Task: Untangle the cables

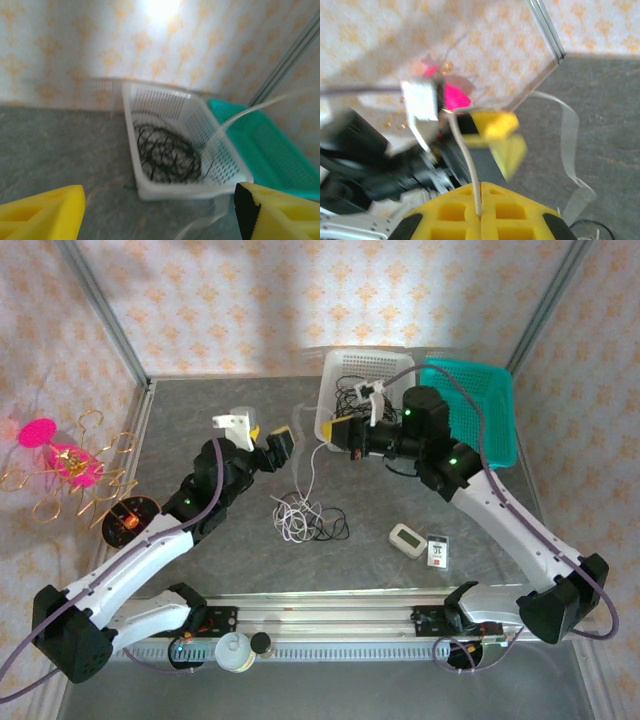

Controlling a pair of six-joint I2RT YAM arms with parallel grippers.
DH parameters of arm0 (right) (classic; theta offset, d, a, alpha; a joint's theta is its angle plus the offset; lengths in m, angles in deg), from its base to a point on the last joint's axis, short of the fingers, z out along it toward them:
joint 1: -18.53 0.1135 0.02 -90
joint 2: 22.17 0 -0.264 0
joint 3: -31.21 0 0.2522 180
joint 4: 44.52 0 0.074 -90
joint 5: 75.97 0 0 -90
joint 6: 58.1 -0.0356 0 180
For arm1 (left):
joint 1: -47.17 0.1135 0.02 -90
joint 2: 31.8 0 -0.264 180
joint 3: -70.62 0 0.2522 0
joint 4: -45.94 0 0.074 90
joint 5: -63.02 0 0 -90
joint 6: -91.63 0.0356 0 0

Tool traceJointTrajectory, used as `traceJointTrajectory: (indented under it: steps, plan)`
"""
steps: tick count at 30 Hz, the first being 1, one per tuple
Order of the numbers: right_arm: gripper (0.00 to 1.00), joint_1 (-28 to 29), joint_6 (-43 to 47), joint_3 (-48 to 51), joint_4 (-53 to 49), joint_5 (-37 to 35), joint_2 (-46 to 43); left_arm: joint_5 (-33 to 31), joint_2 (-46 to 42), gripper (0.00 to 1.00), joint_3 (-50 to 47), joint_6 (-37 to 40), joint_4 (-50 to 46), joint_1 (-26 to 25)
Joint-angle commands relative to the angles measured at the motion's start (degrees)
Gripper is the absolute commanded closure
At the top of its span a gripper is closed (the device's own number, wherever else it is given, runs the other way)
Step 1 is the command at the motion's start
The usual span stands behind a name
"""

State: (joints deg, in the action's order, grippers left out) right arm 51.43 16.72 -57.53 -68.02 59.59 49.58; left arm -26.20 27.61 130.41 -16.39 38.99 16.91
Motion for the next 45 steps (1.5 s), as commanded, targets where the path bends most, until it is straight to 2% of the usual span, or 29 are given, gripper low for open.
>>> traceJointTrajectory:
  steps: [1,4,7,10,15,22,25,30,34,39,45]
  plan:
    - [1.0,-3.7,-4.3,-5.3,-1.6,1.5,1.3,6.1,-0.6,0.21,-2.9,2.9,0.3,0.0]
    - [1.0,-7.3,-5.1,-9.5,-3.0,1.6,3.4,12.2,-2.3,0.16,-5.3,4.9,1.8,0.0]
    - [1.0,-11.3,-4.3,-14.2,-5.6,2.2,6.0,15.8,-3.9,0.2,-6.6,6.6,1.1,0.0]
    - [1.0,-16.2,-3.9,-18.8,-7.4,-0.1,8.6,16.7,-6.0,0.21,-8.4,6.9,0.7,0.0]
    - [1.0,-22.7,-4.8,-24.6,-6.4,-8.3,12.4,16.8,-9.7,0.2,-12.4,5.2,1.1,0.0]
    - [1.0,-32.8,-7.6,-30.4,-6.7,-12.0,18.6,16.7,-15.5,0.2,-16.2,2.7,-0.8,0.0]
    - [1.0,-36.1,-7.7,-29.9,-6.9,-14.4,20.1,16.7,-16.3,0.21,-17.1,2.0,-1.3,0.0]
    - [1.0,-39.6,-5.8,-26.4,-7.0,-23.0,20.2,16.9,-16.2,0.21,-18.0,1.0,-0.5,0.0]
    - [1.0,-40.8,-4.7,-19.9,-4.2,-27.6,19.0,16.6,-15.8,0.21,-19.1,-0.6,1.3,0.0]
    - [1.0,-40.8,-2.0,-12.8,-1.9,-37.3,18.5,16.8,-15.1,0.21,-20.1,-2.4,3.1,0.0]
    - [1.0,-40.9,-0.8,-7.3,1.7,-39.8,21.1,16.6,-14.3,0.21,-19.6,-2.8,2.5,0.0]
